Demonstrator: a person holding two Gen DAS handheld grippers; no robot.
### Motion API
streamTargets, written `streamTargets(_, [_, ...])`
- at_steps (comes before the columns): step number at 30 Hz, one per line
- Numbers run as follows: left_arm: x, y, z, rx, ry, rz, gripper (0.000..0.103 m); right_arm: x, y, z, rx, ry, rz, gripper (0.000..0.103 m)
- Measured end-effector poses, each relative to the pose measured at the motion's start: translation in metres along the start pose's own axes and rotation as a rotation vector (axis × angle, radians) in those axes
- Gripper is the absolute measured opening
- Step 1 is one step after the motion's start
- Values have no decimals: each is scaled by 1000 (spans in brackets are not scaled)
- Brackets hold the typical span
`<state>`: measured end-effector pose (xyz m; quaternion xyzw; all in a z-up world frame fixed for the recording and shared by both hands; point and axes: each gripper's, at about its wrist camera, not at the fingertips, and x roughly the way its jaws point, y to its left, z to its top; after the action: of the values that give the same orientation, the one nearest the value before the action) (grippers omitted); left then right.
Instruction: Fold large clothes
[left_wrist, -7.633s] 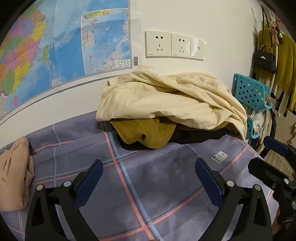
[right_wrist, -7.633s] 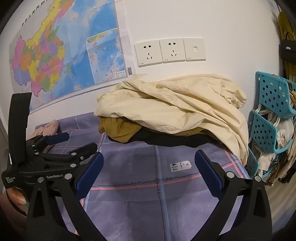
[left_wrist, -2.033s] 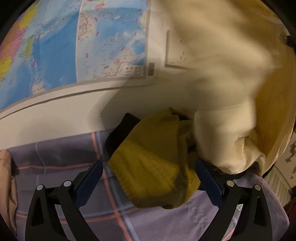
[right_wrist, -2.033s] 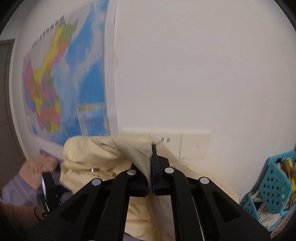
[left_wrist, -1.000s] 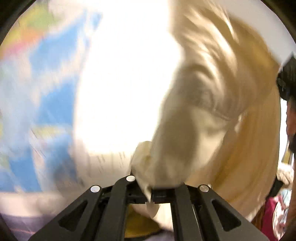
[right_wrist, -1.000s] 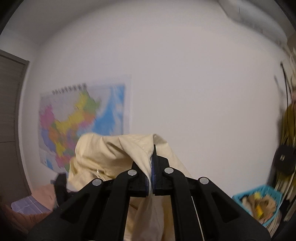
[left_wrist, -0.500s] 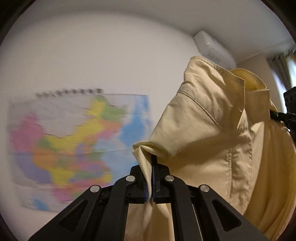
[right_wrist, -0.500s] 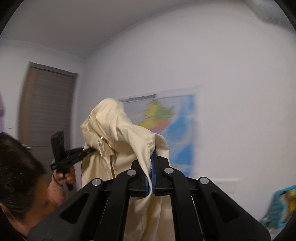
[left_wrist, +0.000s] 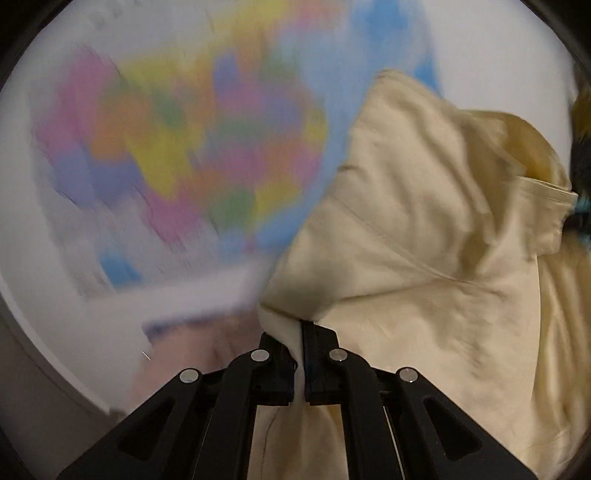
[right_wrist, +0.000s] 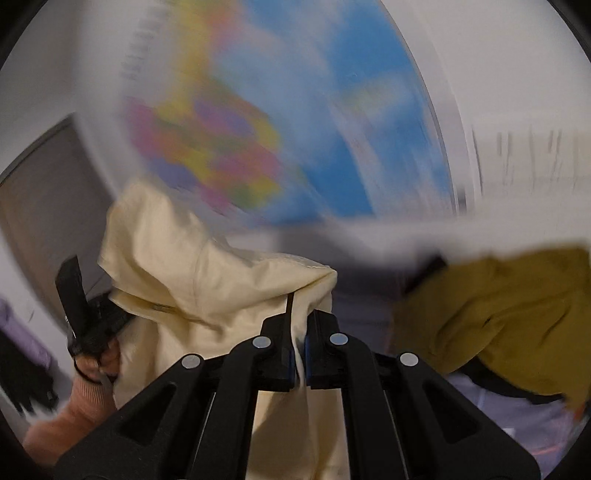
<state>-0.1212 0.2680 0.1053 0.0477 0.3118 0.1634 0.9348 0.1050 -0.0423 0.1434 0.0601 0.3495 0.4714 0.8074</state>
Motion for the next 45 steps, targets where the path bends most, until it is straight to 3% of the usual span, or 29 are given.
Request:
streamTargets(3, [88, 8, -28, -68, 165, -62, 2, 76, -53, -6, 70, 118, -28, 3])
streamTargets(4, [112, 10, -36, -82, 200, -82, 2, 95, -68, -8, 60, 153, -74, 3])
streamTargets(8, [152, 13, -44, -73, 271, -104, 5, 134, -95, -17, 95, 209, -117, 3])
streamTargets(10, [152, 14, -41, -38, 289, -161, 24, 138, -102, -14, 108, 205, -99, 3])
streamTargets(12, [157, 15, -37, 10, 286, -114, 56, 119, -92, -13, 94, 194, -92, 3])
streamTargets(14, [154, 19, -38, 63, 295, -102, 65, 109, -78, -5, 51, 162, -80, 3])
streamTargets(15, [155, 20, -39, 74, 309, -105, 62, 100, -77, -7, 43, 146, -68, 3])
streamTargets(16, [160, 24, -41, 86, 336, -110, 53, 93, -69, -1, 23, 116, -61, 3])
streamTargets(17, [169, 19, -40, 83, 353, -114, 18, 89, -66, 3, 12, 102, -66, 3])
streamTargets(18, [171, 17, -41, 60, 379, -123, 2, 83, -61, 9, 1, 88, -60, 3])
streamTargets(19, [175, 22, -37, 28, 388, -117, 2, 79, -57, 15, -12, 74, -62, 3])
streamTargets(21, [165, 21, -19, -2, 287, -67, 2, 68, -55, 32, -14, 36, -51, 3])
streamTargets(23, [155, 32, -1, -76, 232, -80, 3, 59, -59, 43, -30, -19, -91, 3])
streamTargets(24, [158, 32, 5, -83, 229, -94, 4, 61, -66, 44, -51, -8, -147, 3])
streamTargets(26, [163, 26, 4, -31, 232, -50, 9, 79, -97, 37, 49, 70, -202, 6])
streamTargets(28, [166, 18, -9, 23, 239, -14, 22, 88, -118, 23, 63, 109, -314, 16])
streamTargets(29, [164, 16, -14, 30, 228, -17, 28, 88, -124, 17, 79, 114, -321, 18])
streamTargets(31, [147, 12, -25, 46, 166, -24, 32, 78, -131, 5, 114, 88, -300, 35])
streamTargets(33, [126, 6, -32, 57, 111, -22, 49, 64, -126, -2, 93, 62, -295, 48])
streamTargets(35, [103, -4, -37, 85, 45, -9, 57, 49, -116, -9, 59, 51, -291, 55])
streamTargets(36, [95, -9, -38, 96, 30, -2, 58, 41, -107, -15, 36, 46, -286, 64])
streamTargets(38, [75, -19, -38, 110, 0, 3, 59, 21, -91, -27, -7, 30, -266, 70])
streamTargets(40, [57, -29, -35, 105, -8, -14, 63, 7, -73, -43, -44, 43, -264, 82])
streamTargets(45, [37, -38, -42, 116, -39, -10, 65, -19, -42, -93, -129, 118, -269, 93])
